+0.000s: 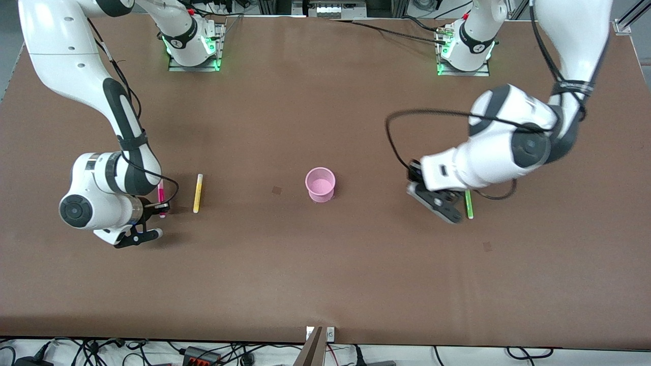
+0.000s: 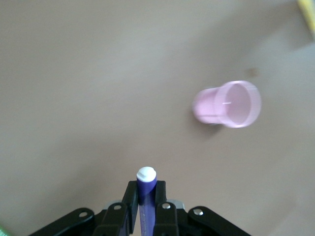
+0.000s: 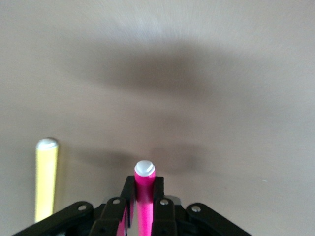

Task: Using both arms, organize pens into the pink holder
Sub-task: 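Lift both markers and move the left gripper over the pink cup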

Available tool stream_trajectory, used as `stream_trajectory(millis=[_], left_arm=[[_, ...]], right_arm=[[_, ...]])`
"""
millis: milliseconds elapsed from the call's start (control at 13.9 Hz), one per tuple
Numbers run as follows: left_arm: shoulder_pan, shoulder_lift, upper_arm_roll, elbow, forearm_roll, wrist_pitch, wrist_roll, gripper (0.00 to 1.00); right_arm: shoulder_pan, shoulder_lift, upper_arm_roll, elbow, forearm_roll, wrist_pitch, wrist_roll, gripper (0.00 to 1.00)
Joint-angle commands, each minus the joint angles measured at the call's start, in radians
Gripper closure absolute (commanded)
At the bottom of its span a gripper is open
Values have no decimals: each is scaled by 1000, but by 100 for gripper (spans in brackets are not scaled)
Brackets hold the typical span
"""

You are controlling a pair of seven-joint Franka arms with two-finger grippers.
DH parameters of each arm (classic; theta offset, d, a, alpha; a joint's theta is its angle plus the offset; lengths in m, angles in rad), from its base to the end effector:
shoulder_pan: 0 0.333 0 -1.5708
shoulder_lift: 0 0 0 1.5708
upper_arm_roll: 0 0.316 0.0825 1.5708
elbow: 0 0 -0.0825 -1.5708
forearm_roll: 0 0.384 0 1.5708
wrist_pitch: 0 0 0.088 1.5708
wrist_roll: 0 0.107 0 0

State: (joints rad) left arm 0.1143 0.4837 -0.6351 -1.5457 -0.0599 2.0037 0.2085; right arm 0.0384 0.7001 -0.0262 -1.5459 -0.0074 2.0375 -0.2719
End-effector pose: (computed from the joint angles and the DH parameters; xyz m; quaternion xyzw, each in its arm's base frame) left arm 0.6188 -0.2845 0.4238 0.9356 -0.3103 0.0056 0.1685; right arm 0.6819 0.0103 0.2231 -0.9839 -0.1449 0.1046 0.0017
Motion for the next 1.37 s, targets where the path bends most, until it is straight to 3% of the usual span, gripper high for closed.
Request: stream_trajectory(millis=[0,144,361,433,721,1010,1298], left_arm=[[15,59,-113,13,-36,162,167,98],[-8,111,-161,9,-70,275,248,98],[-85,186,-170,10,-75,461,467,99],[-99,217,-175,10,-75,492,577,99],[-160,277,-172,-10,-74,572,812,99],[-182,288,-163,-57,-63,632,917,100],[-185,368,-161,-86,-63,751,1011,100]], right_arm=[[8,-76,32,24,1,-87,-41,100],[6,-109,70,38,23,-114,-58,100],[9,-146,135,64,32,-108,-211,100],[5,-146,159,67,40,-105,-251,100],[12,-154,199,121,219,-97,-388,100],[18,-152,268,138,260,-73,-415,100],[38,-145,276,136,279,-7,-510,100]])
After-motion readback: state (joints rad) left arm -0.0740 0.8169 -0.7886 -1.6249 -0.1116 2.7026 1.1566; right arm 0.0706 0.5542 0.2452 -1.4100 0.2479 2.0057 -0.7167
